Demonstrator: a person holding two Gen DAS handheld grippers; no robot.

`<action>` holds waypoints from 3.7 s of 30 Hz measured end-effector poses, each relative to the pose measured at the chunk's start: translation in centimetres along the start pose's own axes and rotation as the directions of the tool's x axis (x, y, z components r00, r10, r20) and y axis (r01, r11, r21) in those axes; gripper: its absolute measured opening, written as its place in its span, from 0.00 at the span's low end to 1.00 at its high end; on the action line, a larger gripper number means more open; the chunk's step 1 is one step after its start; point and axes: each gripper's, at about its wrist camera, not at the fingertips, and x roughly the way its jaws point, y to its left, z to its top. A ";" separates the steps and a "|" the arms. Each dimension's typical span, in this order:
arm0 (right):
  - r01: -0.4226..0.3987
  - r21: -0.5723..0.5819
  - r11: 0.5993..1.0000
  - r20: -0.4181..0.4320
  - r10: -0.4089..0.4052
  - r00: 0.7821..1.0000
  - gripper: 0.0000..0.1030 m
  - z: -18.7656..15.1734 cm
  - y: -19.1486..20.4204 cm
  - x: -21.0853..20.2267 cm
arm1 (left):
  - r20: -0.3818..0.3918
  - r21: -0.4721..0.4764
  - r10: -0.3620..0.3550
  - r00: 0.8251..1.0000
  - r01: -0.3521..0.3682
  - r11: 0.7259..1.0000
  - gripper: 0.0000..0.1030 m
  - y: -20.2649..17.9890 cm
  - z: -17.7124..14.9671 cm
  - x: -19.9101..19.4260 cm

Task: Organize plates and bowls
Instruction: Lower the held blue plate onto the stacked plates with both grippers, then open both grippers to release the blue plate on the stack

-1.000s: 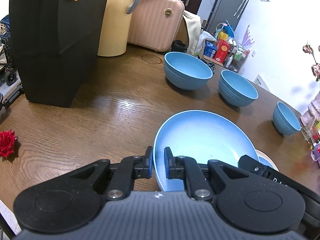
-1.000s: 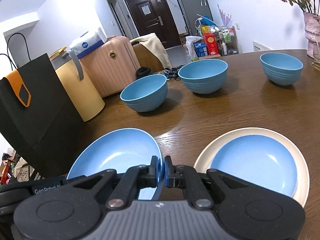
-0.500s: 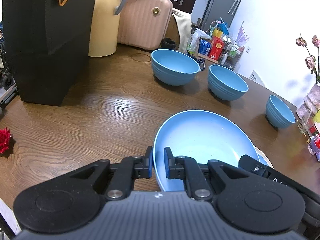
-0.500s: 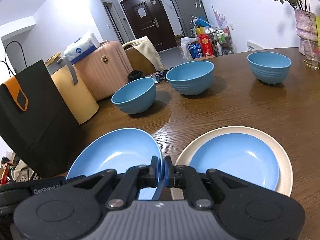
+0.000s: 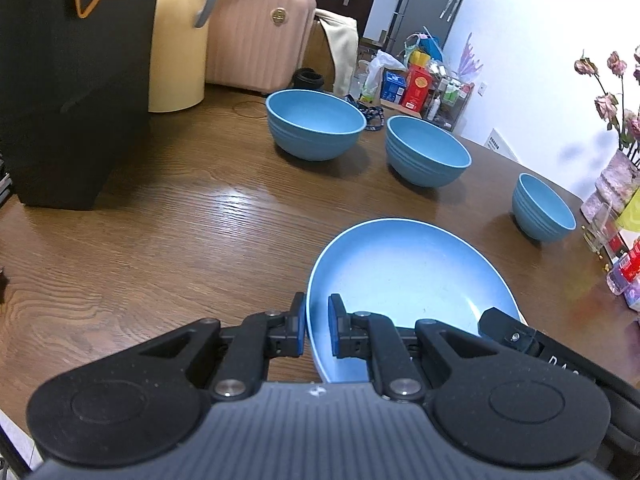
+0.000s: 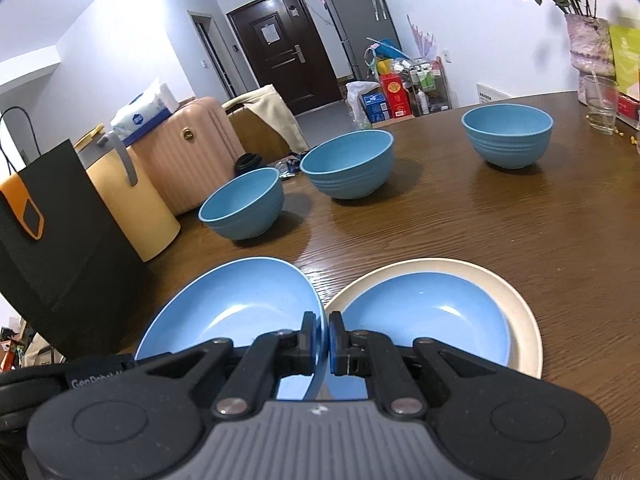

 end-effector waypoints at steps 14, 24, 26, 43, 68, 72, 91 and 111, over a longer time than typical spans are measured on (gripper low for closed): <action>0.029 0.034 0.999 0.004 -0.029 1.000 0.06 0.2 -3.4 -0.1 | -0.028 0.030 -0.027 0.999 0.028 0.999 0.11 -2.9 -0.4 1.7; 0.051 0.059 0.997 0.008 -0.051 0.999 0.06 0.6 -5.7 -0.1 | -0.053 0.049 -0.051 0.997 0.053 0.997 0.11 -5.1 -0.4 3.3; 0.055 0.061 0.997 0.008 -0.056 0.998 0.06 0.8 -6.1 -0.1 | -0.053 0.054 -0.053 0.997 0.056 0.997 0.11 -5.7 -0.4 3.6; 0.114 0.050 0.992 -0.008 -0.113 0.994 0.06 0.9 -9.5 1.0 | -0.105 0.098 -0.069 0.992 0.080 0.992 0.11 -8.5 -1.2 6.8; 0.164 -0.062 0.984 -0.030 -0.166 0.986 0.07 -0.3 -9.3 2.6 | -0.078 0.223 0.017 0.997 0.000 0.975 0.12 -10.3 -2.7 8.0; 0.166 -0.058 0.984 -0.038 -0.168 0.985 0.07 -0.4 -9.7 2.9 | -0.086 0.225 0.017 0.996 0.003 0.974 0.12 -10.4 -2.9 8.3; 0.118 -0.008 0.993 -0.043 -0.119 0.992 0.17 -0.3 -10.8 2.5 | -0.062 0.213 -0.011 0.998 0.024 0.977 0.43 -10.0 -2.5 7.2; 0.090 -0.026 0.996 0.056 -0.089 0.995 0.82 0.3 -10.5 0.1 | 0.040 0.161 0.021 0.999 -0.027 0.987 0.81 -7.6 -1.8 4.3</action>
